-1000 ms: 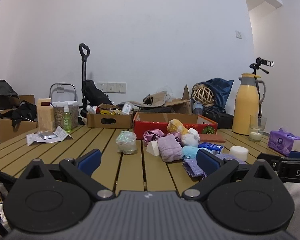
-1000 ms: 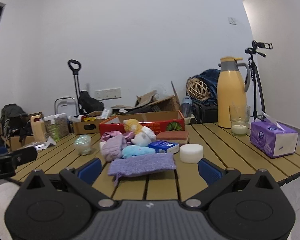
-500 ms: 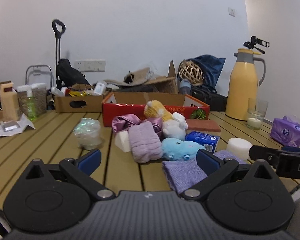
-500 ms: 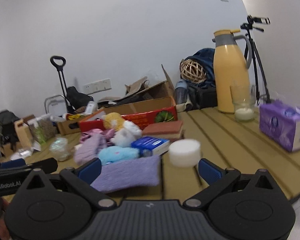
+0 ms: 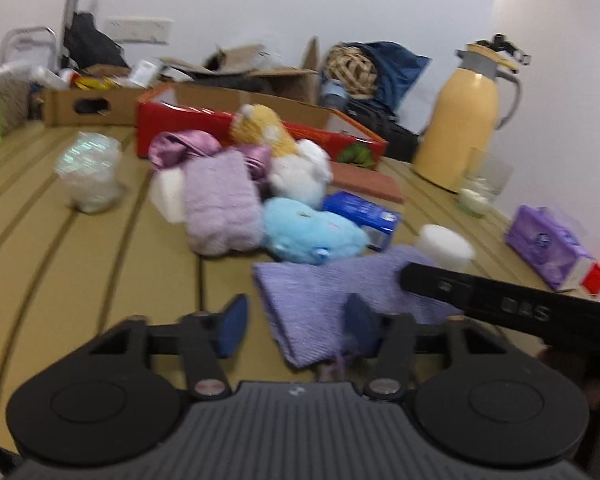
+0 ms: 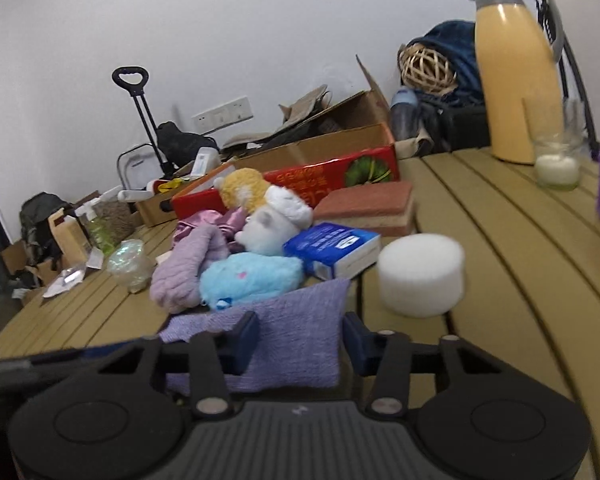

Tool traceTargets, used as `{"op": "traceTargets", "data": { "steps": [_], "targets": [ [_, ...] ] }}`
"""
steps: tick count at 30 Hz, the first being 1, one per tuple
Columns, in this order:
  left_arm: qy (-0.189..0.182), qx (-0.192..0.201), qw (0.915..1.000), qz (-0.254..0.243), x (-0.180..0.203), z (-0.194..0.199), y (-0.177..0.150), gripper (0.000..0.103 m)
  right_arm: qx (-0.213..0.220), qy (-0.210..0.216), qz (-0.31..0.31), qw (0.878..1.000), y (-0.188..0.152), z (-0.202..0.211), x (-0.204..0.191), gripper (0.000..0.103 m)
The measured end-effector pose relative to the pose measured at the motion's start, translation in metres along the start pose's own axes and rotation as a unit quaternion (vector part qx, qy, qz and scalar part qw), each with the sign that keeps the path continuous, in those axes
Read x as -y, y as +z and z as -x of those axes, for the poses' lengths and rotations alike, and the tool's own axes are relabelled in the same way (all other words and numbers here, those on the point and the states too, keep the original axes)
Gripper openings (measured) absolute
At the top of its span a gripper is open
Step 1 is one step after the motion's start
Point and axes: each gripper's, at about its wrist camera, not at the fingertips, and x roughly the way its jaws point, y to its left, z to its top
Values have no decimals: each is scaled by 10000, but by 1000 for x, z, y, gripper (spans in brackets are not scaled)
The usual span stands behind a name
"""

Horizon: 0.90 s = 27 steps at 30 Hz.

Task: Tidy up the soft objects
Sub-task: 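Lower both grippers onto the purple sachet and close them on it, then carry the purple sachet into the cardboard box and open both grippers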

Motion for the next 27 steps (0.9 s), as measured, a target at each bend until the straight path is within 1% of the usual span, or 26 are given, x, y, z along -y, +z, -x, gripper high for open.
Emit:
{"op": "traceTargets", "data": {
  "steps": [1,2,3,4,6,8,11,14,17,18,20,24,27],
  "targets": [
    [-86,-47,9999,27,0,-1,0,24,9,47,-23,10000,0,0,0,34],
    [-221,-93,9997,22,0,-3,0,17,-10,66,-21,10000,0,-1,-1,31],
    [-319,-113,9994,28,1,-3,0,13,-28,74,-2,10000,0,-2,-2,24],
    [-372,-82,9993,40,1,-1,0,10,-36,119,14,9999,0,-2,-3,15],
    [-457,31,9989,-10,5,5,1,7,-35,111,102,9999,0,3,-7,11],
    [-555,216,9982,-102,8,16,3,6,-13,88,268,9996,-1,10,-12,10],
    [-565,530,9963,-380,12,32,9,6,79,119,277,9995,3,24,-16,10],
    [-641,719,9946,-389,11,45,19,6,290,184,327,9989,11,41,-23,10],
    [-669,1014,9911,-546,12,53,34,6,510,231,474,9973,25,48,-31,10],
    [-649,1104,9899,-604,11,53,40,6,590,224,589,9963,30,46,-35,10],
    [-567,1152,9898,-618,8,50,51,6,611,224,650,9958,40,36,-39,10],
    [-491,1322,9886,-521,-7,36,84,6,704,379,576,9951,68,6,-47,10],
    [-327,1394,9884,-498,-20,18,113,6,715,452,513,9951,95,-24,-54,10]
  ]
}}
